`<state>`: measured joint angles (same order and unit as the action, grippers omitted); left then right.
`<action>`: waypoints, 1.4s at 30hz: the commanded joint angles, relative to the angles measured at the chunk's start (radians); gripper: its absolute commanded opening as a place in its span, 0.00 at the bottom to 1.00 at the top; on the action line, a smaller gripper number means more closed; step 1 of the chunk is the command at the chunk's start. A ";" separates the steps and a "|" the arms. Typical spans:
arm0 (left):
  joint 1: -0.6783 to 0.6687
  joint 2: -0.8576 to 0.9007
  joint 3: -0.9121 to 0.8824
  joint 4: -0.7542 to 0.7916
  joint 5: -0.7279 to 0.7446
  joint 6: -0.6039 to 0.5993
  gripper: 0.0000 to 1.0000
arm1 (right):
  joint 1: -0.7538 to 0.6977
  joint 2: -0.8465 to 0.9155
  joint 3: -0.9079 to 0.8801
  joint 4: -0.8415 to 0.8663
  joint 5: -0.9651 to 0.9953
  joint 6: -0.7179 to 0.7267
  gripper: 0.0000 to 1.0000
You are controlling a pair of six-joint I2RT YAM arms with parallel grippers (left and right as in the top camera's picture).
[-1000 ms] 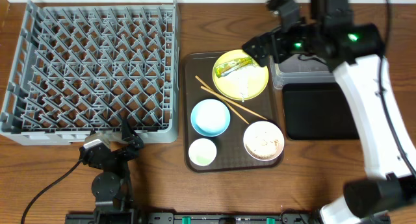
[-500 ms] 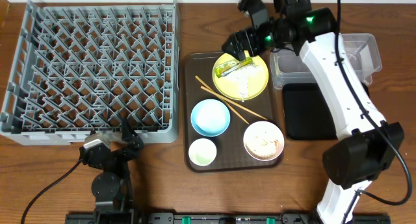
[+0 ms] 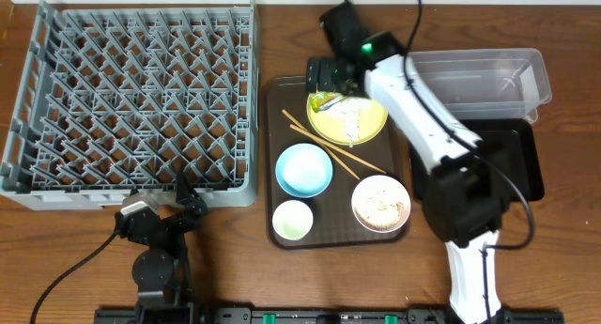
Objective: Sort waste into correct bins and load items into the dishwasher
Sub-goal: 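Reach the right gripper to the yellow plate and grasp wrapper and tissue, then carry the wrapper and tissue right and drop them into the clear bin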
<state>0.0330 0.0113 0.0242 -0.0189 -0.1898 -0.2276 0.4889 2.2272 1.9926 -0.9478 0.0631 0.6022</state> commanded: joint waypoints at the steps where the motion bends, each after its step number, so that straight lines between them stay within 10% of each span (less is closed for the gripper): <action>1: 0.006 0.000 -0.020 -0.036 -0.013 0.017 0.93 | 0.003 0.055 0.014 -0.006 0.108 0.162 0.99; 15: 0.006 0.000 -0.020 -0.036 -0.013 0.017 0.93 | -0.007 0.214 0.014 0.013 0.104 0.171 0.98; 18: 0.006 0.000 -0.020 -0.036 -0.013 0.017 0.93 | -0.007 0.214 0.014 0.013 0.105 0.166 0.72; 23: 0.006 0.000 -0.020 -0.036 -0.013 0.017 0.93 | -0.007 0.214 0.014 0.012 0.104 0.112 0.01; 42: 0.006 0.000 -0.020 -0.036 -0.013 0.017 0.93 | -0.188 -0.260 0.024 -0.014 0.124 -0.024 0.01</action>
<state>0.0330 0.0113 0.0242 -0.0189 -0.1898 -0.2279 0.3561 2.0323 2.0014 -0.9550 0.1364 0.6010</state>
